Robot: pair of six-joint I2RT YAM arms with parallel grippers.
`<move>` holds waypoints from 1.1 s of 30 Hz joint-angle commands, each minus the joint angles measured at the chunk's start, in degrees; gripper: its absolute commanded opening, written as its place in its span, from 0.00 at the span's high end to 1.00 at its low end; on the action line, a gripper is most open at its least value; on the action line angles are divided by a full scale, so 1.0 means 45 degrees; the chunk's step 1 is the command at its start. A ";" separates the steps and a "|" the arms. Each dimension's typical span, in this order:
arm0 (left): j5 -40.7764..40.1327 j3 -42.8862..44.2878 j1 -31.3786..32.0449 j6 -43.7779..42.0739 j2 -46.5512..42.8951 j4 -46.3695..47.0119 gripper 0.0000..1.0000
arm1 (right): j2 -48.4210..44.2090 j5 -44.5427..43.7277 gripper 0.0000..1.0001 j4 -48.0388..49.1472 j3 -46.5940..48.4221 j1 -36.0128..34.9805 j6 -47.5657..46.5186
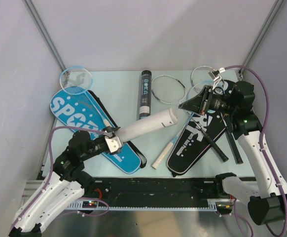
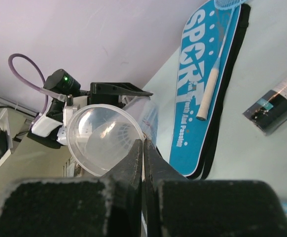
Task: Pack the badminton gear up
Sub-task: Close the lid on the shuttle tube.
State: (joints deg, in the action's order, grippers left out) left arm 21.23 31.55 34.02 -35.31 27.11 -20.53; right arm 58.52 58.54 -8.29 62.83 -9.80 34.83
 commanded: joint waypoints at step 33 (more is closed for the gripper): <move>0.0344 0.0538 0.0057 -0.0831 0.0137 0.0667 0.80 | -0.0374 -0.1696 1.00 -0.2991 0.0445 -0.1057 -0.2111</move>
State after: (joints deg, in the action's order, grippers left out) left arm 21.21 31.59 34.02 -38.06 28.12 -21.47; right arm 57.80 52.82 -24.80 62.83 -13.67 23.92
